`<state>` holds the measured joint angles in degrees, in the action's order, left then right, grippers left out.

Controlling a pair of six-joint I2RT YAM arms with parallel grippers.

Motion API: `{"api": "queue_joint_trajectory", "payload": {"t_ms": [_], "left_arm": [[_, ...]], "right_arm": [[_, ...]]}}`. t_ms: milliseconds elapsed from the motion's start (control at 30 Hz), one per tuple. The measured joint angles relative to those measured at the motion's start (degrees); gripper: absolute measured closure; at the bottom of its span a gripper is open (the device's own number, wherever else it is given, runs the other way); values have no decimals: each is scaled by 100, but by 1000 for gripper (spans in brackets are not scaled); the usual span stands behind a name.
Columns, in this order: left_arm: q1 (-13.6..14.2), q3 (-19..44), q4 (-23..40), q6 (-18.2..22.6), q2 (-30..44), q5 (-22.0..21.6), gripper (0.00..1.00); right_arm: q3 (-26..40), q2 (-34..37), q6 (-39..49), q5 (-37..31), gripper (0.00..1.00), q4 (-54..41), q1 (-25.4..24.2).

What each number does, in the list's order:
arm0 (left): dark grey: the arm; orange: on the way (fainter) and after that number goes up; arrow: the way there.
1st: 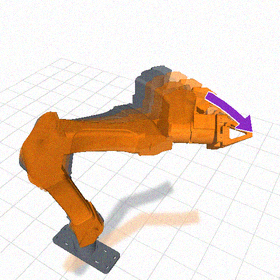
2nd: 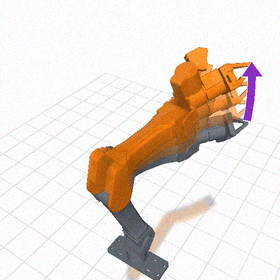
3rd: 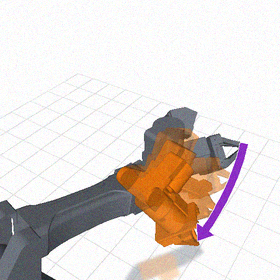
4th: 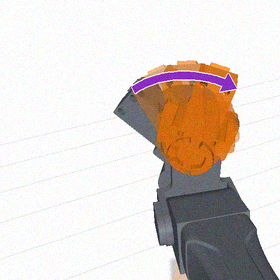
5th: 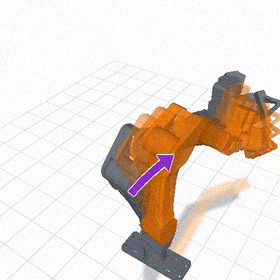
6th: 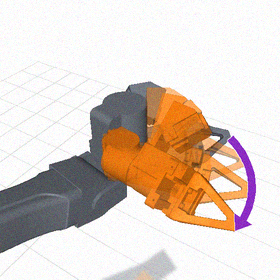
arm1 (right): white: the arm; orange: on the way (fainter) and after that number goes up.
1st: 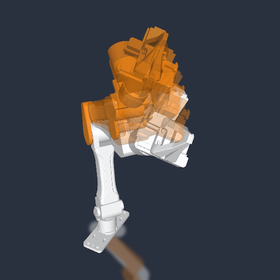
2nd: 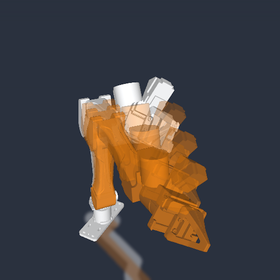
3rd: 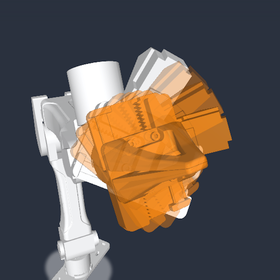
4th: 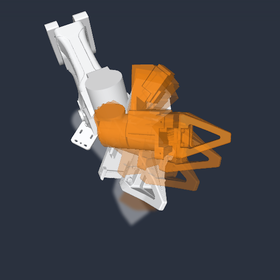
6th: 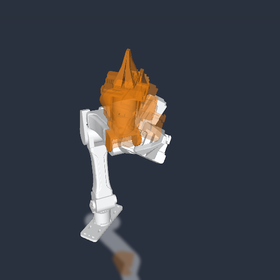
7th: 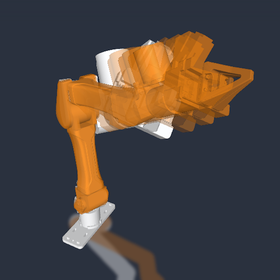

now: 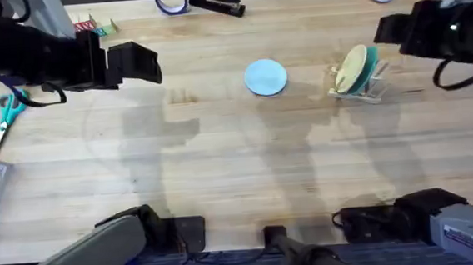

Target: Pick up the plates from the table one by one and place each into a slot on the dish rack.

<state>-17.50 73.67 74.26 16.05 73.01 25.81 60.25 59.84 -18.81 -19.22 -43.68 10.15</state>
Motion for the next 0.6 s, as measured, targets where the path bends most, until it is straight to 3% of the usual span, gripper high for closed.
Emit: {"api": "queue_joint_trajectory", "payload": {"t_ms": [100, 367, 600], "left_arm": [[0, 0, 0, 0, 2, 66, 6], [0, 0, -20, 0, 2, 274, 5], [178, 0, -65, -2, 2, 337, 4]], "right_arm": [[0, -212, -4, 0, 441, 0, 0], [0, -459, 29, 5, 29, -11, 0], [0, -459, 42, 219, 6, -11, 0]]}}
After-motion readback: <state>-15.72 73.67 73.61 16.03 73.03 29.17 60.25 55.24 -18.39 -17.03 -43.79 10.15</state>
